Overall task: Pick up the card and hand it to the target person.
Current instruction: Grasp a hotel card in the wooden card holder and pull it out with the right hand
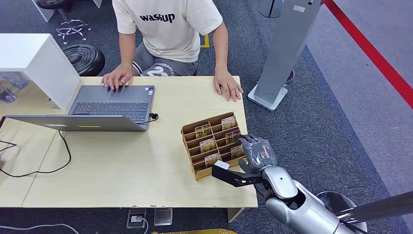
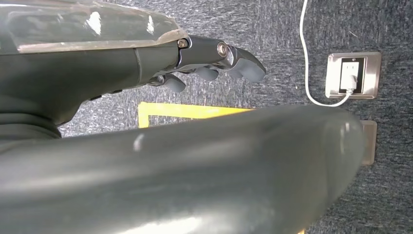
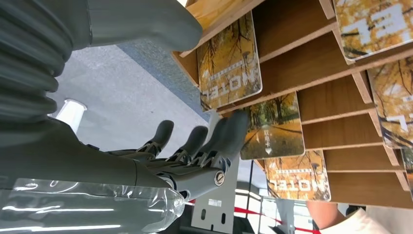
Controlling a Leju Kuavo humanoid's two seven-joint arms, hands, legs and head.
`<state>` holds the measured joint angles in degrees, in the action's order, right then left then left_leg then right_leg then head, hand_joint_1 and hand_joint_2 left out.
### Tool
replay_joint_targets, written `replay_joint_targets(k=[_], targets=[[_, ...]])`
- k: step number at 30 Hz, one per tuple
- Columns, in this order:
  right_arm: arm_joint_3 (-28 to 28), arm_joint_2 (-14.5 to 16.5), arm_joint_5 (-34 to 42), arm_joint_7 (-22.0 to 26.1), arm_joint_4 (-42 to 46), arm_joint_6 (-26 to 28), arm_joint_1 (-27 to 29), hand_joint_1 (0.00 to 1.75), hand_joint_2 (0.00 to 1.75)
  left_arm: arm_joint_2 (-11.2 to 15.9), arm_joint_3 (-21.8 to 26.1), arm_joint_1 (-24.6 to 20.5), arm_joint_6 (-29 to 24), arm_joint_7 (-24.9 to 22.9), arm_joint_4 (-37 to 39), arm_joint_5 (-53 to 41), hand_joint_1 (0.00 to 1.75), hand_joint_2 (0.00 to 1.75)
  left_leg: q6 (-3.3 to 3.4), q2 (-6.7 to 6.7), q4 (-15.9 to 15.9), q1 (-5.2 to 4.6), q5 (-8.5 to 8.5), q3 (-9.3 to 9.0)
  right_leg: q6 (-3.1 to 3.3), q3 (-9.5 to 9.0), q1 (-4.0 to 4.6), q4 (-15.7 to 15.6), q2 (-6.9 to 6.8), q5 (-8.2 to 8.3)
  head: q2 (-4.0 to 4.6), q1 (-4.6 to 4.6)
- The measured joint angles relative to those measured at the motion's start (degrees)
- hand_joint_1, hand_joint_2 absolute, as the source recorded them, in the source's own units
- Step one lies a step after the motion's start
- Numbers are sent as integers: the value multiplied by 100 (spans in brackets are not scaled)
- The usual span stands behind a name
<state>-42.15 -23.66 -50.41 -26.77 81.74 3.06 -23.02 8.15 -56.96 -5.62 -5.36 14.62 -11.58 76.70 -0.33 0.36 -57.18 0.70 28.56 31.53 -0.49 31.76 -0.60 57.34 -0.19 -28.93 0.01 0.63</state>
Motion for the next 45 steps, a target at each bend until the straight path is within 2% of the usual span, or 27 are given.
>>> replay_joint_targets(k=[4, 8, 9, 21, 34, 39, 45], targets=[[-19, 1, 32, 0, -40, 27, -4, 94, 175, 0, 0, 0, -4, 0, 0, 0, 0, 0, 0, 0, 0, 0, 0, 0, 0, 0, 0, 0, 0, 0, 1, 0], [-27, 0, 36, 2, -55, 45, -8, 134, 175, 0, 0, 0, -7, 0, 0, 0, 0, 0, 0, 0, 0, 0, 0, 0, 0, 0, 0, 0, 0, 0, 1, 1], [-27, 1, 37, 2, -57, 47, -8, 136, 175, 0, 0, 0, -8, 0, 0, 0, 0, 0, 0, 0, 0, 0, 0, 0, 0, 0, 0, 0, 0, 0, 1, 1], [-30, 0, 48, 4, -73, 111, -40, 148, 175, 0, -2, 0, -11, 21, 0, -9, 0, 0, 0, 0, 0, 0, 0, -1, 0, -1, 0, 0, 0, 0, 0, 0], [-32, -9, 230, 17, -76, 109, -74, 148, 175, 20, -11, 0, -4, 173, 0, -99, 0, 0, 0, 0, 0, 0, 0, -1, 0, 0, 0, 0, 0, 0, 1, 0], [-30, -107, 939, -80, 69, -501, -312, 148, 175, 26, -11, 1, -8, 144, 0, -69, 0, 0, 0, -1, 0, 0, -1, -2, 0, -1, -1, 0, 1, 1, 1, -1], [-30, -418, 1833, -338, 565, -1323, -947, 148, 175, 41, -11, 5, -20, 67, 0, -58, 0, 0, 1, -1, -1, -1, -2, -1, -1, 0, -1, 1, 1, 2, 1, 0]])
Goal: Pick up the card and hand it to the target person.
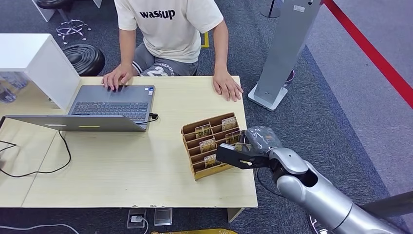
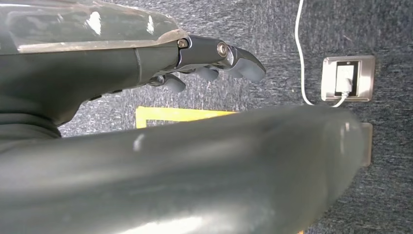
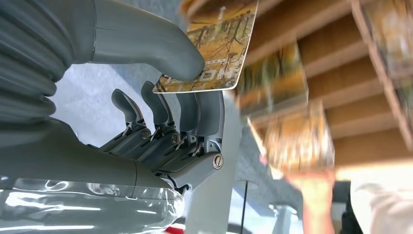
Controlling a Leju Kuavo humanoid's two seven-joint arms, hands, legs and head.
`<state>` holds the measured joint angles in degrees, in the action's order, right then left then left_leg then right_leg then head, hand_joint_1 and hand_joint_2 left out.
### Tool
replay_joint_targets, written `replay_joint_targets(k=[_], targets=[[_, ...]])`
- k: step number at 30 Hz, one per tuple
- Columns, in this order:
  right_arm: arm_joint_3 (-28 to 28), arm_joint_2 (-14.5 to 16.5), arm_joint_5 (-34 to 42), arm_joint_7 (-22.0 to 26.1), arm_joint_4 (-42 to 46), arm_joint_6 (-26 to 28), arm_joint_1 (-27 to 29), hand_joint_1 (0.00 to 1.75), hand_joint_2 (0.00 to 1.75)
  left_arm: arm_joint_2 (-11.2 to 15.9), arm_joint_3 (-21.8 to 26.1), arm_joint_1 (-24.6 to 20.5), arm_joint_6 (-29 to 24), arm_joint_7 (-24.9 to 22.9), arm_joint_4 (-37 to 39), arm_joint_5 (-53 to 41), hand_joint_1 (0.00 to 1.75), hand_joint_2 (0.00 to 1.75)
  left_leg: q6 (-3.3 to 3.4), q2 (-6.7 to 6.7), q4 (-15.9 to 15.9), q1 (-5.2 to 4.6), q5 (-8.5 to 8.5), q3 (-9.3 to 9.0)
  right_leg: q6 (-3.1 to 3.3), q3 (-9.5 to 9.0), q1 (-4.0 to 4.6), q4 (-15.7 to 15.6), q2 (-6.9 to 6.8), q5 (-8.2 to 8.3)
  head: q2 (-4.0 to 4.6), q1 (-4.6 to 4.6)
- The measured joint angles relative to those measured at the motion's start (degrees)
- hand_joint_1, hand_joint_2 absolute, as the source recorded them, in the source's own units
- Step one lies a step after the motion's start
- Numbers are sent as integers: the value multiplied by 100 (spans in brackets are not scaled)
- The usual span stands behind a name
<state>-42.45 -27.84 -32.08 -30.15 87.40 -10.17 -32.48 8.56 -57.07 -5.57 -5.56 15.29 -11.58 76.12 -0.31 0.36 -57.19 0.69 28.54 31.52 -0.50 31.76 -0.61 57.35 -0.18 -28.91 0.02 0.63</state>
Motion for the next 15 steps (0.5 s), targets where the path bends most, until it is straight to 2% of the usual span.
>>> replay_joint_targets(k=[4, 8, 12, 15], targets=[[-33, -188, 270, -170, 352, -208, -558, 148, 175, 3, 0, 0, -37, -59, 0, 26, 0, 0, 0, 0, 0, 0, 0, -1, 0, 0, 0, 0, 0, 0, 0, 0], [-121, -312, 363, -264, 695, -191, -1029, 148, 175, 1, 0, 1, -55, -67, 0, 62, 0, 0, 0, 0, 0, 0, 0, 0, 0, 1, 0, 0, -1, 0, -1, -2], [-167, -350, 158, -169, 982, 154, -1266, 148, 175, -4, 0, 0, -61, -67, 0, 67, 0, 0, 0, 0, 0, 0, 0, 1, 0, 1, 1, 1, -1, 0, -1, -1], [-205, -327, -198, 120, 1115, 634, -1284, 148, 175, -18, 0, 0, -54, -67, 0, 64, 0, 0, 0, 1, 0, 0, 0, 4, 0, 1, 1, 1, -1, -1, -1, 2]])
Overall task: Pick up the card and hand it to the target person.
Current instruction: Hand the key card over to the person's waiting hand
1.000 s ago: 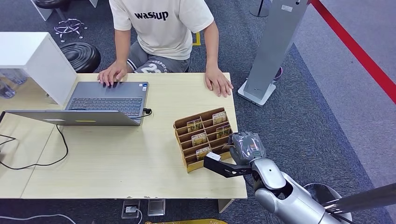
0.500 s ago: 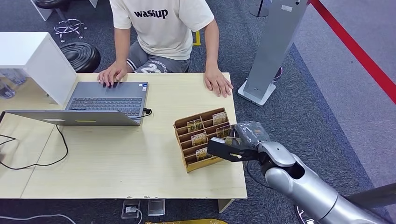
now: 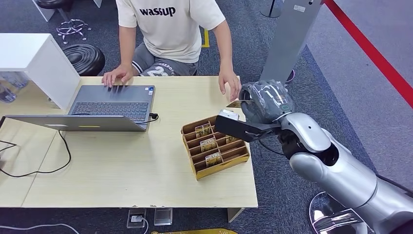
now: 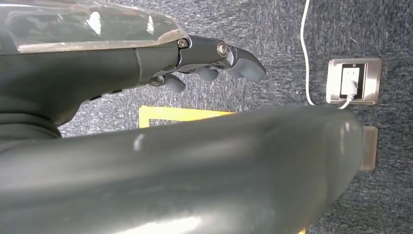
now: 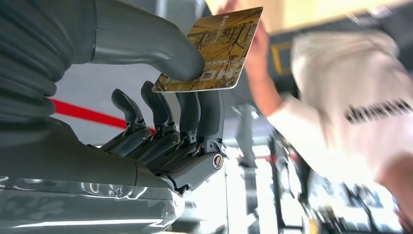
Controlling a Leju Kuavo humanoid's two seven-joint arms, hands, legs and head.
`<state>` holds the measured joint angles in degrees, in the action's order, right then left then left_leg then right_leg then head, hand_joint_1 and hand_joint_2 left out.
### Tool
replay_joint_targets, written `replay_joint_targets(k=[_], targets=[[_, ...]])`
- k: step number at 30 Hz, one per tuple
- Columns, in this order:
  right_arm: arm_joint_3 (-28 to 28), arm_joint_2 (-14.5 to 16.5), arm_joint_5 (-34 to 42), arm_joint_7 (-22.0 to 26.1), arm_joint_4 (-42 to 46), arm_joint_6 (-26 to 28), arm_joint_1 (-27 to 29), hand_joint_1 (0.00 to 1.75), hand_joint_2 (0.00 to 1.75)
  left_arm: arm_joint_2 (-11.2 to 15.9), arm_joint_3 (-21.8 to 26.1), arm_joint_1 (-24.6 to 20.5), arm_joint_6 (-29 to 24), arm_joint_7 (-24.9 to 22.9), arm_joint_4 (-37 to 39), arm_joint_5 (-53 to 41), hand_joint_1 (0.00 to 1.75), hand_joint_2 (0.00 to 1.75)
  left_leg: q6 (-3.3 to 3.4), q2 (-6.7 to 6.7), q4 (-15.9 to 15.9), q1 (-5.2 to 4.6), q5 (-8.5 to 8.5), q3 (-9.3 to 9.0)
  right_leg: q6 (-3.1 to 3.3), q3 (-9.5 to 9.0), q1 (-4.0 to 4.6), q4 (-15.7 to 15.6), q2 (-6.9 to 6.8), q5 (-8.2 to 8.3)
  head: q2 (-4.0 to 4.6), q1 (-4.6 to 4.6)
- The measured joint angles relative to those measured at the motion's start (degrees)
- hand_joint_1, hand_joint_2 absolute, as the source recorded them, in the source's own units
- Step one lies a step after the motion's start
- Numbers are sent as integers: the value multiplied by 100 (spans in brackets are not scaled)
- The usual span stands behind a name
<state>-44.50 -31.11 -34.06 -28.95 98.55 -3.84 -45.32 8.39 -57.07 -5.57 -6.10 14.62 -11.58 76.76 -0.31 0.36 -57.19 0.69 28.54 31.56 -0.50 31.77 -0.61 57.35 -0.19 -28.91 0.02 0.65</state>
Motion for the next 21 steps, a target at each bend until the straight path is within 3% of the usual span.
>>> replay_joint_targets(k=[7, 14, 20, 21], targets=[[-104, 262, -685, 747, -153, 1101, 115, 148, 175, -50, -2, -6, 5, 9, 0, -44, 0, 0, 0, 0, 0, 0, 0, 2, 0, 0, 0, 0, 0, 0, 1, 0], [-125, 724, -1074, 1500, -1049, 2394, 219, 148, 175, -87, -62, -20, -1, 33, 0, -95, 0, 0, 0, 1, 0, 1, 0, 3, 0, 0, 1, 1, -1, 0, -1, -2], [-122, 1141, -1113, 1810, -2023, 2867, 246, 148, 175, -98, -115, -40, 75, 48, 0, -81, 0, 0, 0, 1, 0, 1, -1, 3, 0, 1, 1, 1, -2, 0, 1, -3], [-120, 1195, -1096, 1855, -2161, 2917, 247, 111, 175, -100, -122, -40, 85, 51, 0, -75, 0, 44, 0, 1, 0, 1, -1, 3, 0, 1, 1, 1, -3, 0, 1, -3]])
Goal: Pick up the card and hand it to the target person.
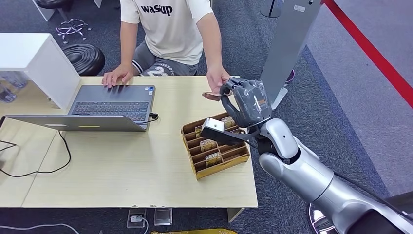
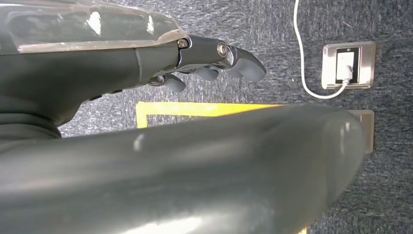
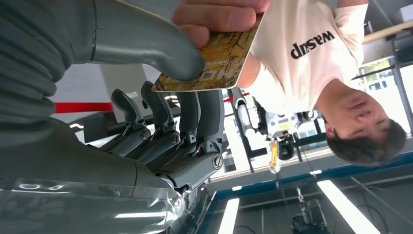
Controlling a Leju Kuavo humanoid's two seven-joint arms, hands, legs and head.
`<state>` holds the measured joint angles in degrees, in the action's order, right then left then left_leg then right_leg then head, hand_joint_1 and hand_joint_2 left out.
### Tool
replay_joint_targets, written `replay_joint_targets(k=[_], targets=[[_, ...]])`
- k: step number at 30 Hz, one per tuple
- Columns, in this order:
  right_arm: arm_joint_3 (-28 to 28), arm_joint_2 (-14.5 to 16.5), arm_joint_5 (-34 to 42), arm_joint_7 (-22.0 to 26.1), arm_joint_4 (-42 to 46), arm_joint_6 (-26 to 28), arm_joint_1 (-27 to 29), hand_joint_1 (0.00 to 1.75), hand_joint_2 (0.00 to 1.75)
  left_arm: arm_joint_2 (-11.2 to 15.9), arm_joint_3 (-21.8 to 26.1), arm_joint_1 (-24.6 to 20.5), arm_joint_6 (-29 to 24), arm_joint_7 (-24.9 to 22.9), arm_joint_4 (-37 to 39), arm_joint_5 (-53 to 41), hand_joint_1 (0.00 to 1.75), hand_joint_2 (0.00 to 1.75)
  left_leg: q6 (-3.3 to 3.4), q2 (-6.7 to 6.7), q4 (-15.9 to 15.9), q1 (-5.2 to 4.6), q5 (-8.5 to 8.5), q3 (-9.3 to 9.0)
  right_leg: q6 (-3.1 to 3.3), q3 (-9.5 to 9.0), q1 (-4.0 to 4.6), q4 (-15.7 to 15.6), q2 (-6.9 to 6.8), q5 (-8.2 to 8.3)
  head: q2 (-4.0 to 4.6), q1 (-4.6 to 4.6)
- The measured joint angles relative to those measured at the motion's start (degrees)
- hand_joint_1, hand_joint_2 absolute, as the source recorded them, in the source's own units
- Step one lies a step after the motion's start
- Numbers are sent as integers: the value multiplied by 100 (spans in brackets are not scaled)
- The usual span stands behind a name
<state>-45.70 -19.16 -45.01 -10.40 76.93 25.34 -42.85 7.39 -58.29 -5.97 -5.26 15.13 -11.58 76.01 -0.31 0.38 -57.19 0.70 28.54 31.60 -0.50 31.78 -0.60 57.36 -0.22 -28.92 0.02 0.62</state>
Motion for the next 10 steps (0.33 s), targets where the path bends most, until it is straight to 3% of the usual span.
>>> replay_joint_targets(k=[3, 7, 10], targets=[[5, 143, 10, 100, -368, 141, 4, 0, 175, -3, -15, 2, 22, 5, 0, 5, 0, 175, 0, 0, 0, 0, 0, 0, 0, 0, 0, 0, 0, 0, -1, 2], [42, 283, 38, 159, -707, 285, 50, 0, 175, -6, -21, 3, 33, 7, 0, 7, 0, 0, 0, 0, 0, 0, 0, 0, 0, 1, 0, 0, 0, 0, -1, 4], [73, 348, 200, 220, -817, 341, 101, 0, 175, -7, -22, 3, 23, 10, 0, 22, 0, 0, 0, -1, 0, 0, 0, -1, 0, 1, 0, 0, 1, 0, 0, 3]])
